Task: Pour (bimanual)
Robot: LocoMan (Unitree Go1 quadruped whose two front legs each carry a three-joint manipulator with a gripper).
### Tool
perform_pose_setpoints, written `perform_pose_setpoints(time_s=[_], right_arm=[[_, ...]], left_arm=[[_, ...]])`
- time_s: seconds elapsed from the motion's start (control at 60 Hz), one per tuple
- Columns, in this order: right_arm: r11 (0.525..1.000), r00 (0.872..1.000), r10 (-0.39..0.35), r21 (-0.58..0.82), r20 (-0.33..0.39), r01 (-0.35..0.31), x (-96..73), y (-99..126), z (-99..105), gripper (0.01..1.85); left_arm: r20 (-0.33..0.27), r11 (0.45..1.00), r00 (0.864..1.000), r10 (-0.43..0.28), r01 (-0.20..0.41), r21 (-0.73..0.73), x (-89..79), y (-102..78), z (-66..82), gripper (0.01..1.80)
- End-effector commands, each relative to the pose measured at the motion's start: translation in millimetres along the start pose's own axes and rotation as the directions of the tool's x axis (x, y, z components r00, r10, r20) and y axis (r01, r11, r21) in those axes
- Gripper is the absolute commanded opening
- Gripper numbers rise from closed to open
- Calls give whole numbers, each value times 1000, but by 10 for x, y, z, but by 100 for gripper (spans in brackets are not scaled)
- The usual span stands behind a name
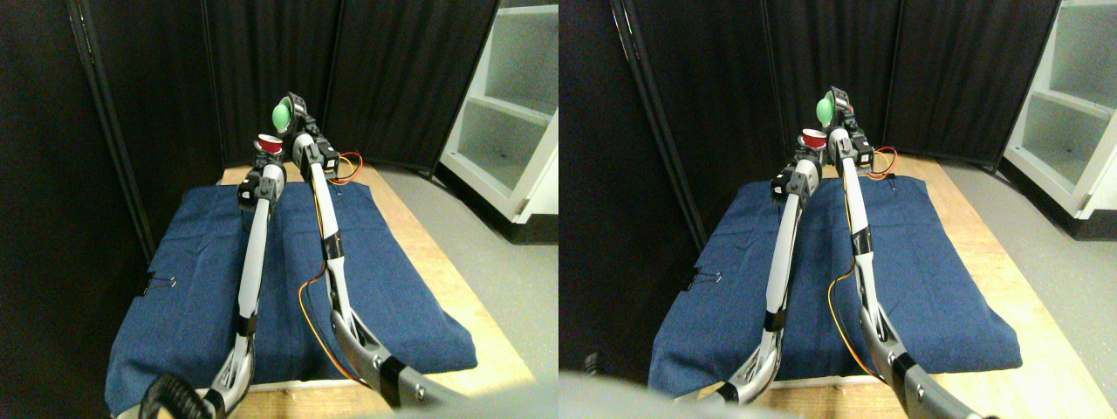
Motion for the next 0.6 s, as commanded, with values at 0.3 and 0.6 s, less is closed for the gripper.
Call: perform_pose_setpoints(time_s=[0.3,0.6], right_arm=[[985,998,66,-159,20,-62,2,106,1,33],[957,993,117,-267,11,-109,-7,94,15,33]], left_arm=[[-3,999,999,-45,45,8,44,-64,1,33],[8,999,999,-34,34,-2,45,-52,-19,33]])
